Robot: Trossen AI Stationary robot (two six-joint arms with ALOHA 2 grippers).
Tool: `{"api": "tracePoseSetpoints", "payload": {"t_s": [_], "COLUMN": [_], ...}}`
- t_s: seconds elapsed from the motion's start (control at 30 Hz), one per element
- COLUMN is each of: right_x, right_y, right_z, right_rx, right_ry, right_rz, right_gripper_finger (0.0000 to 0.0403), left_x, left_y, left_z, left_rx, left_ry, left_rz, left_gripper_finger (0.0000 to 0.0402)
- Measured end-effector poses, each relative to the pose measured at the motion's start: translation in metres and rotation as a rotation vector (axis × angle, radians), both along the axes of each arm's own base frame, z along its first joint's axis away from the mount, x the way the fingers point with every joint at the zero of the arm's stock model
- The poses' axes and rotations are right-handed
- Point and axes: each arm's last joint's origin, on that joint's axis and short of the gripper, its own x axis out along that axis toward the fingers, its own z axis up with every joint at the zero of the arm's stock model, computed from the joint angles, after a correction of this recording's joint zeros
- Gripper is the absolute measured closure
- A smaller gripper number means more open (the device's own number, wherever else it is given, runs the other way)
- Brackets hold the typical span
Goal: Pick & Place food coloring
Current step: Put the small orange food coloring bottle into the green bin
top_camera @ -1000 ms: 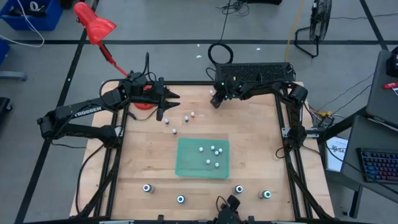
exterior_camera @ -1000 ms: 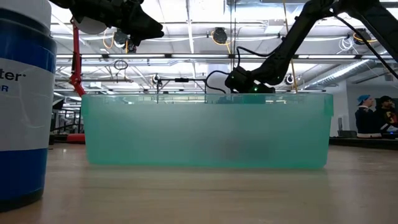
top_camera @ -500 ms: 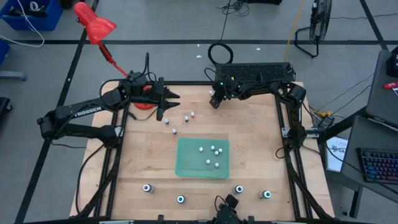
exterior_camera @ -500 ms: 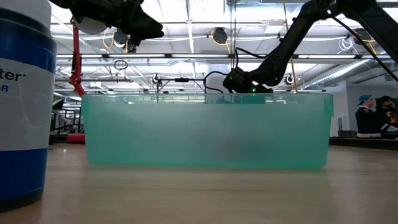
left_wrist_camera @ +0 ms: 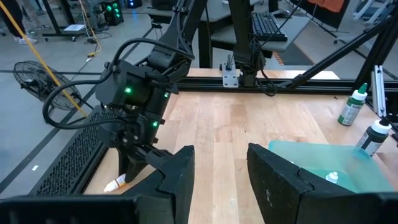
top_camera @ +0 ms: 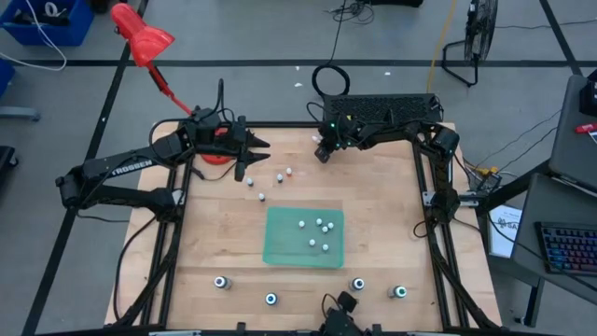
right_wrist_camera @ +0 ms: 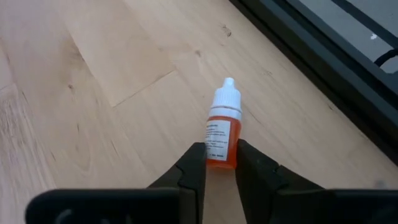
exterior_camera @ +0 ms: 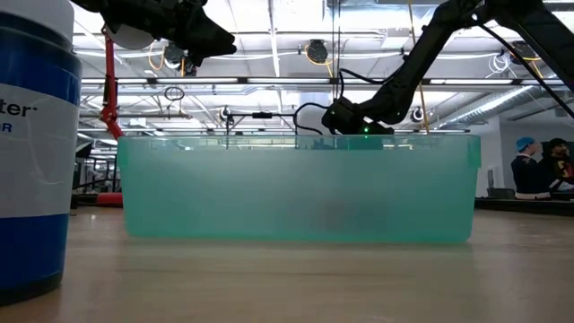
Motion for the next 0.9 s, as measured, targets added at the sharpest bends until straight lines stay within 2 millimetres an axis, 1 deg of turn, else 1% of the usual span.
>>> {"api": "tracePoseSetpoints", "payload": {"t_s": [0.2,0.33,0.47,0.57,0.7,0.8,0.9], "right_x": [0.001,0.002,0.005,0.008,0.009,0.004,-0.005], "right_y": [0.000,0.002,0.010,0.020,0.047,0.078,0.115], "right_z": [0.001,0.007,0.021,0.039,0.071,0.089,0.103], "right_rx": [-0.033,-0.042,-0.064,-0.093,-0.100,-0.086,-0.098], "right_ry": [0.009,-0.001,-0.025,-0.053,-0.066,-0.084,-0.125], "right_rz": [0.035,0.042,0.065,0.097,0.163,0.252,0.335], "right_gripper_finger": [0.0353,0.0356,0.0356,0.0357,0.0357,0.0357,0.0357], "left_x": [0.000,0.000,0.000,0.000,0.001,0.004,0.008], "left_y": [0.000,0.000,0.000,0.000,0.001,0.002,0.004], "left_z": [0.000,0.000,0.000,0.000,-0.003,-0.008,-0.013], "left_rx": [-0.001,-0.004,-0.004,-0.018,-0.043,-0.060,-0.059], "left_ry": [0.000,0.000,0.001,0.001,0.016,0.043,0.061], "left_rz": [0.000,0.001,0.001,0.005,0.010,0.011,0.008], "left_gripper_finger": [0.0252,0.0252,0.0252,0.0252,0.0252,0.0252,0.0252]}}
